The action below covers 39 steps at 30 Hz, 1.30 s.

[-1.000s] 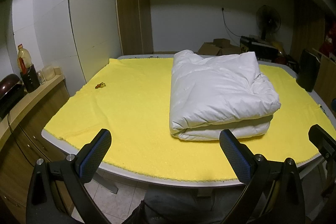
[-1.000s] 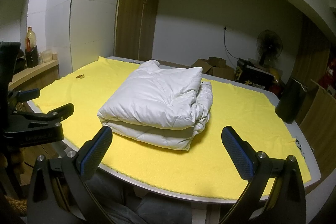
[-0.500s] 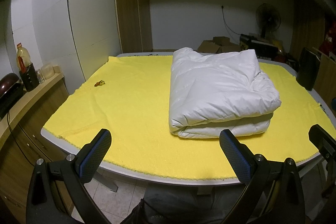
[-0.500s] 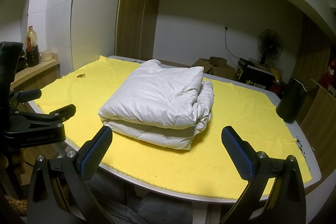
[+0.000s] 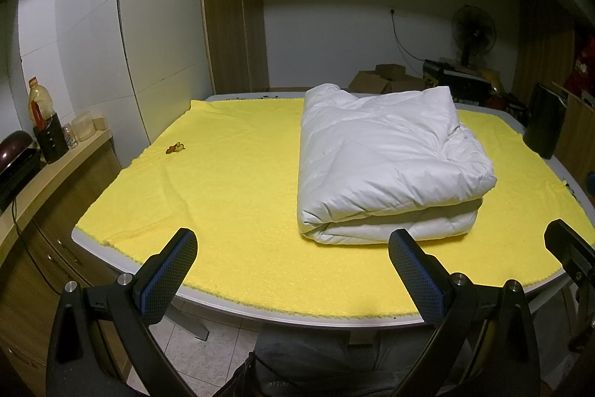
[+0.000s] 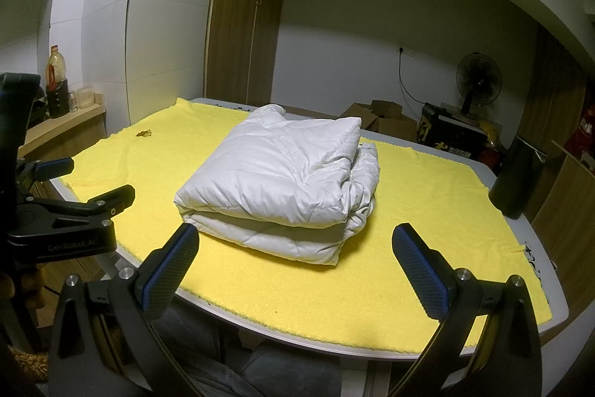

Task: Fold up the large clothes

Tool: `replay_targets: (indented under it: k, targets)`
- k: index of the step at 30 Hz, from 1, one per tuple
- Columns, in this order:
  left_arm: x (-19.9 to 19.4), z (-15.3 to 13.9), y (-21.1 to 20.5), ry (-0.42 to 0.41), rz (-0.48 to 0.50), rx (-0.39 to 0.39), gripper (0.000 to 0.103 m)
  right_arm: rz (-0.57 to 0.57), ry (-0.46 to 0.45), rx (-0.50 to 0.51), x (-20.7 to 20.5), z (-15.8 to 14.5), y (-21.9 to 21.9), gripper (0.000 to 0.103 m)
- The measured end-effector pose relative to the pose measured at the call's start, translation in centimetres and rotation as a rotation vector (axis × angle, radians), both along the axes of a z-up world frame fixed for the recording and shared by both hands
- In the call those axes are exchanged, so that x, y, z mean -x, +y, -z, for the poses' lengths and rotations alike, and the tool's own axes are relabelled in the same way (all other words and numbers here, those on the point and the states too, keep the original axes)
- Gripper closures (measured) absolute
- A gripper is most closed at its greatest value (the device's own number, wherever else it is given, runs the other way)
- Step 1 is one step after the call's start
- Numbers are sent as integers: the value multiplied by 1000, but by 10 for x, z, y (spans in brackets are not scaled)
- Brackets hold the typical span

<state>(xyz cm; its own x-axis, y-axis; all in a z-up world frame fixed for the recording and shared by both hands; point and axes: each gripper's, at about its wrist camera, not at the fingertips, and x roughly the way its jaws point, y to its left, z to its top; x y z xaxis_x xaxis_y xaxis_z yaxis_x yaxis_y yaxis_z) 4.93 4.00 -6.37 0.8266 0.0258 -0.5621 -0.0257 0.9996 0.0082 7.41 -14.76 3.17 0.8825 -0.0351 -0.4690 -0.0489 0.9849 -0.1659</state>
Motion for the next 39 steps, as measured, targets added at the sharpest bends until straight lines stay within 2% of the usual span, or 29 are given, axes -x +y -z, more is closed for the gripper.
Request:
replay_targets:
  k: [39]
  targets:
    - [-3,2,0,10,14,-1,0,2,4,-2,0,1,-1,0]
